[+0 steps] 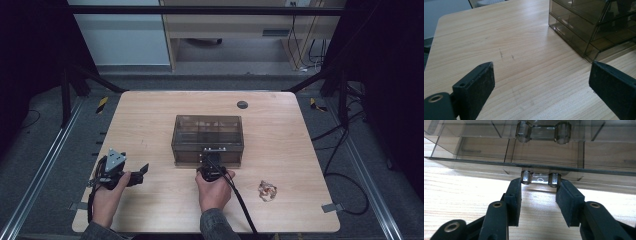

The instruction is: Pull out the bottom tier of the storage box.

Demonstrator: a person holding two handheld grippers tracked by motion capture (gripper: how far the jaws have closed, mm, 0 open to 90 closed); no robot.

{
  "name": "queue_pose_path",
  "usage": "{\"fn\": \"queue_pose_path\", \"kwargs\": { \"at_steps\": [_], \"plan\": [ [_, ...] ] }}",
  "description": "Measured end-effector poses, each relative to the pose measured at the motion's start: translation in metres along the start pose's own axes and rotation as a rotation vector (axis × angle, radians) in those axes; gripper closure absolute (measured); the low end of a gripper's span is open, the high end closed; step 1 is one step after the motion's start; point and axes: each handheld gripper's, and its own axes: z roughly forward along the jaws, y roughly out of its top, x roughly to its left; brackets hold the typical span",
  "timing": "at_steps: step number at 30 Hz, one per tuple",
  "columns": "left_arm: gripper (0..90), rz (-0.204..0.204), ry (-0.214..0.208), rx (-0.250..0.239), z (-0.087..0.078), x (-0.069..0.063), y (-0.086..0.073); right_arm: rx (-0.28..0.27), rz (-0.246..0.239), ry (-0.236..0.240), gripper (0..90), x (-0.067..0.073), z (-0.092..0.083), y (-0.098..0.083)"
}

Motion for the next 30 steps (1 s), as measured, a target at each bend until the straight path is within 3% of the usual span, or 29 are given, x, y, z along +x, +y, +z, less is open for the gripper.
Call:
{"fn": "queue_pose_path", "kwargs": {
  "at_steps": [30],
  "plan": [
    [6.2, 0.004, 0.000, 0.004, 0.0003, -0.0002, 0.0000, 0.000, -0.001, 0.004, 57.0, 0.0005, -0.0031, -0.0055]
  ]
}}
